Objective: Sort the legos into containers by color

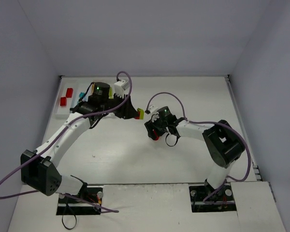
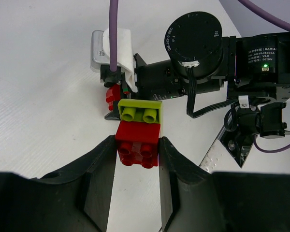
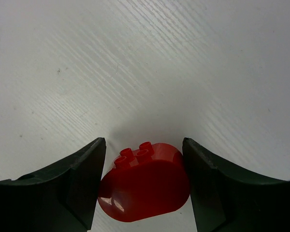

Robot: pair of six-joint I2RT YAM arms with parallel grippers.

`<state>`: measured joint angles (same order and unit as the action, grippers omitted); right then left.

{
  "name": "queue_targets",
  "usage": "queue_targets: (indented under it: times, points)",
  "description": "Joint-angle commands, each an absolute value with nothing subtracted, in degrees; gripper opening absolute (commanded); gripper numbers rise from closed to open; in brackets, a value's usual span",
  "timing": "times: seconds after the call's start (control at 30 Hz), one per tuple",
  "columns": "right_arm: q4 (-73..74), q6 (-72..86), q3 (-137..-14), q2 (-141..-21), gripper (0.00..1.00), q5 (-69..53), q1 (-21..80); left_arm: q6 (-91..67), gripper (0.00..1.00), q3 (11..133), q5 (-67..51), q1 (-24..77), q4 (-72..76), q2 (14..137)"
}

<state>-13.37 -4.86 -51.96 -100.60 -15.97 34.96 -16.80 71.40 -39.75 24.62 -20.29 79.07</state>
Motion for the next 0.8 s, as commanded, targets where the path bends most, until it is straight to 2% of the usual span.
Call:
queue_targets:
  times: [0.0,0.07,0.37,0.63,0.77]
  points:
    - [-13.0,-3.7,-54.8,-98.4,0.61,-15.5,35.2,-15.6,0.0,72.2,-40.3,24.5,-16.3,76.6]
    - [-13.0,-3.9,-54.4,-95.6,0.68,-16.5,35.2,-15.3,0.0,72.2,-41.0,24.4,-16.3,76.5]
    - [-12.7,-2.6,-52.9,-83.1,0.72,-16.8,34.1,-13.2,0.0,71.3,-41.4,25.0,-15.2,75.2]
    - [-12.4,6.5,-53.8,-72.6,0.62,-15.4,33.3,-1.9,0.0,66.6,-28.9,31.0,-13.1,67.7]
    - [-12.2,12.0,-54.3,-68.6,0.59,-17.7,33.2,6.0,0.0,62.8,-26.6,34.4,-10.0,65.3]
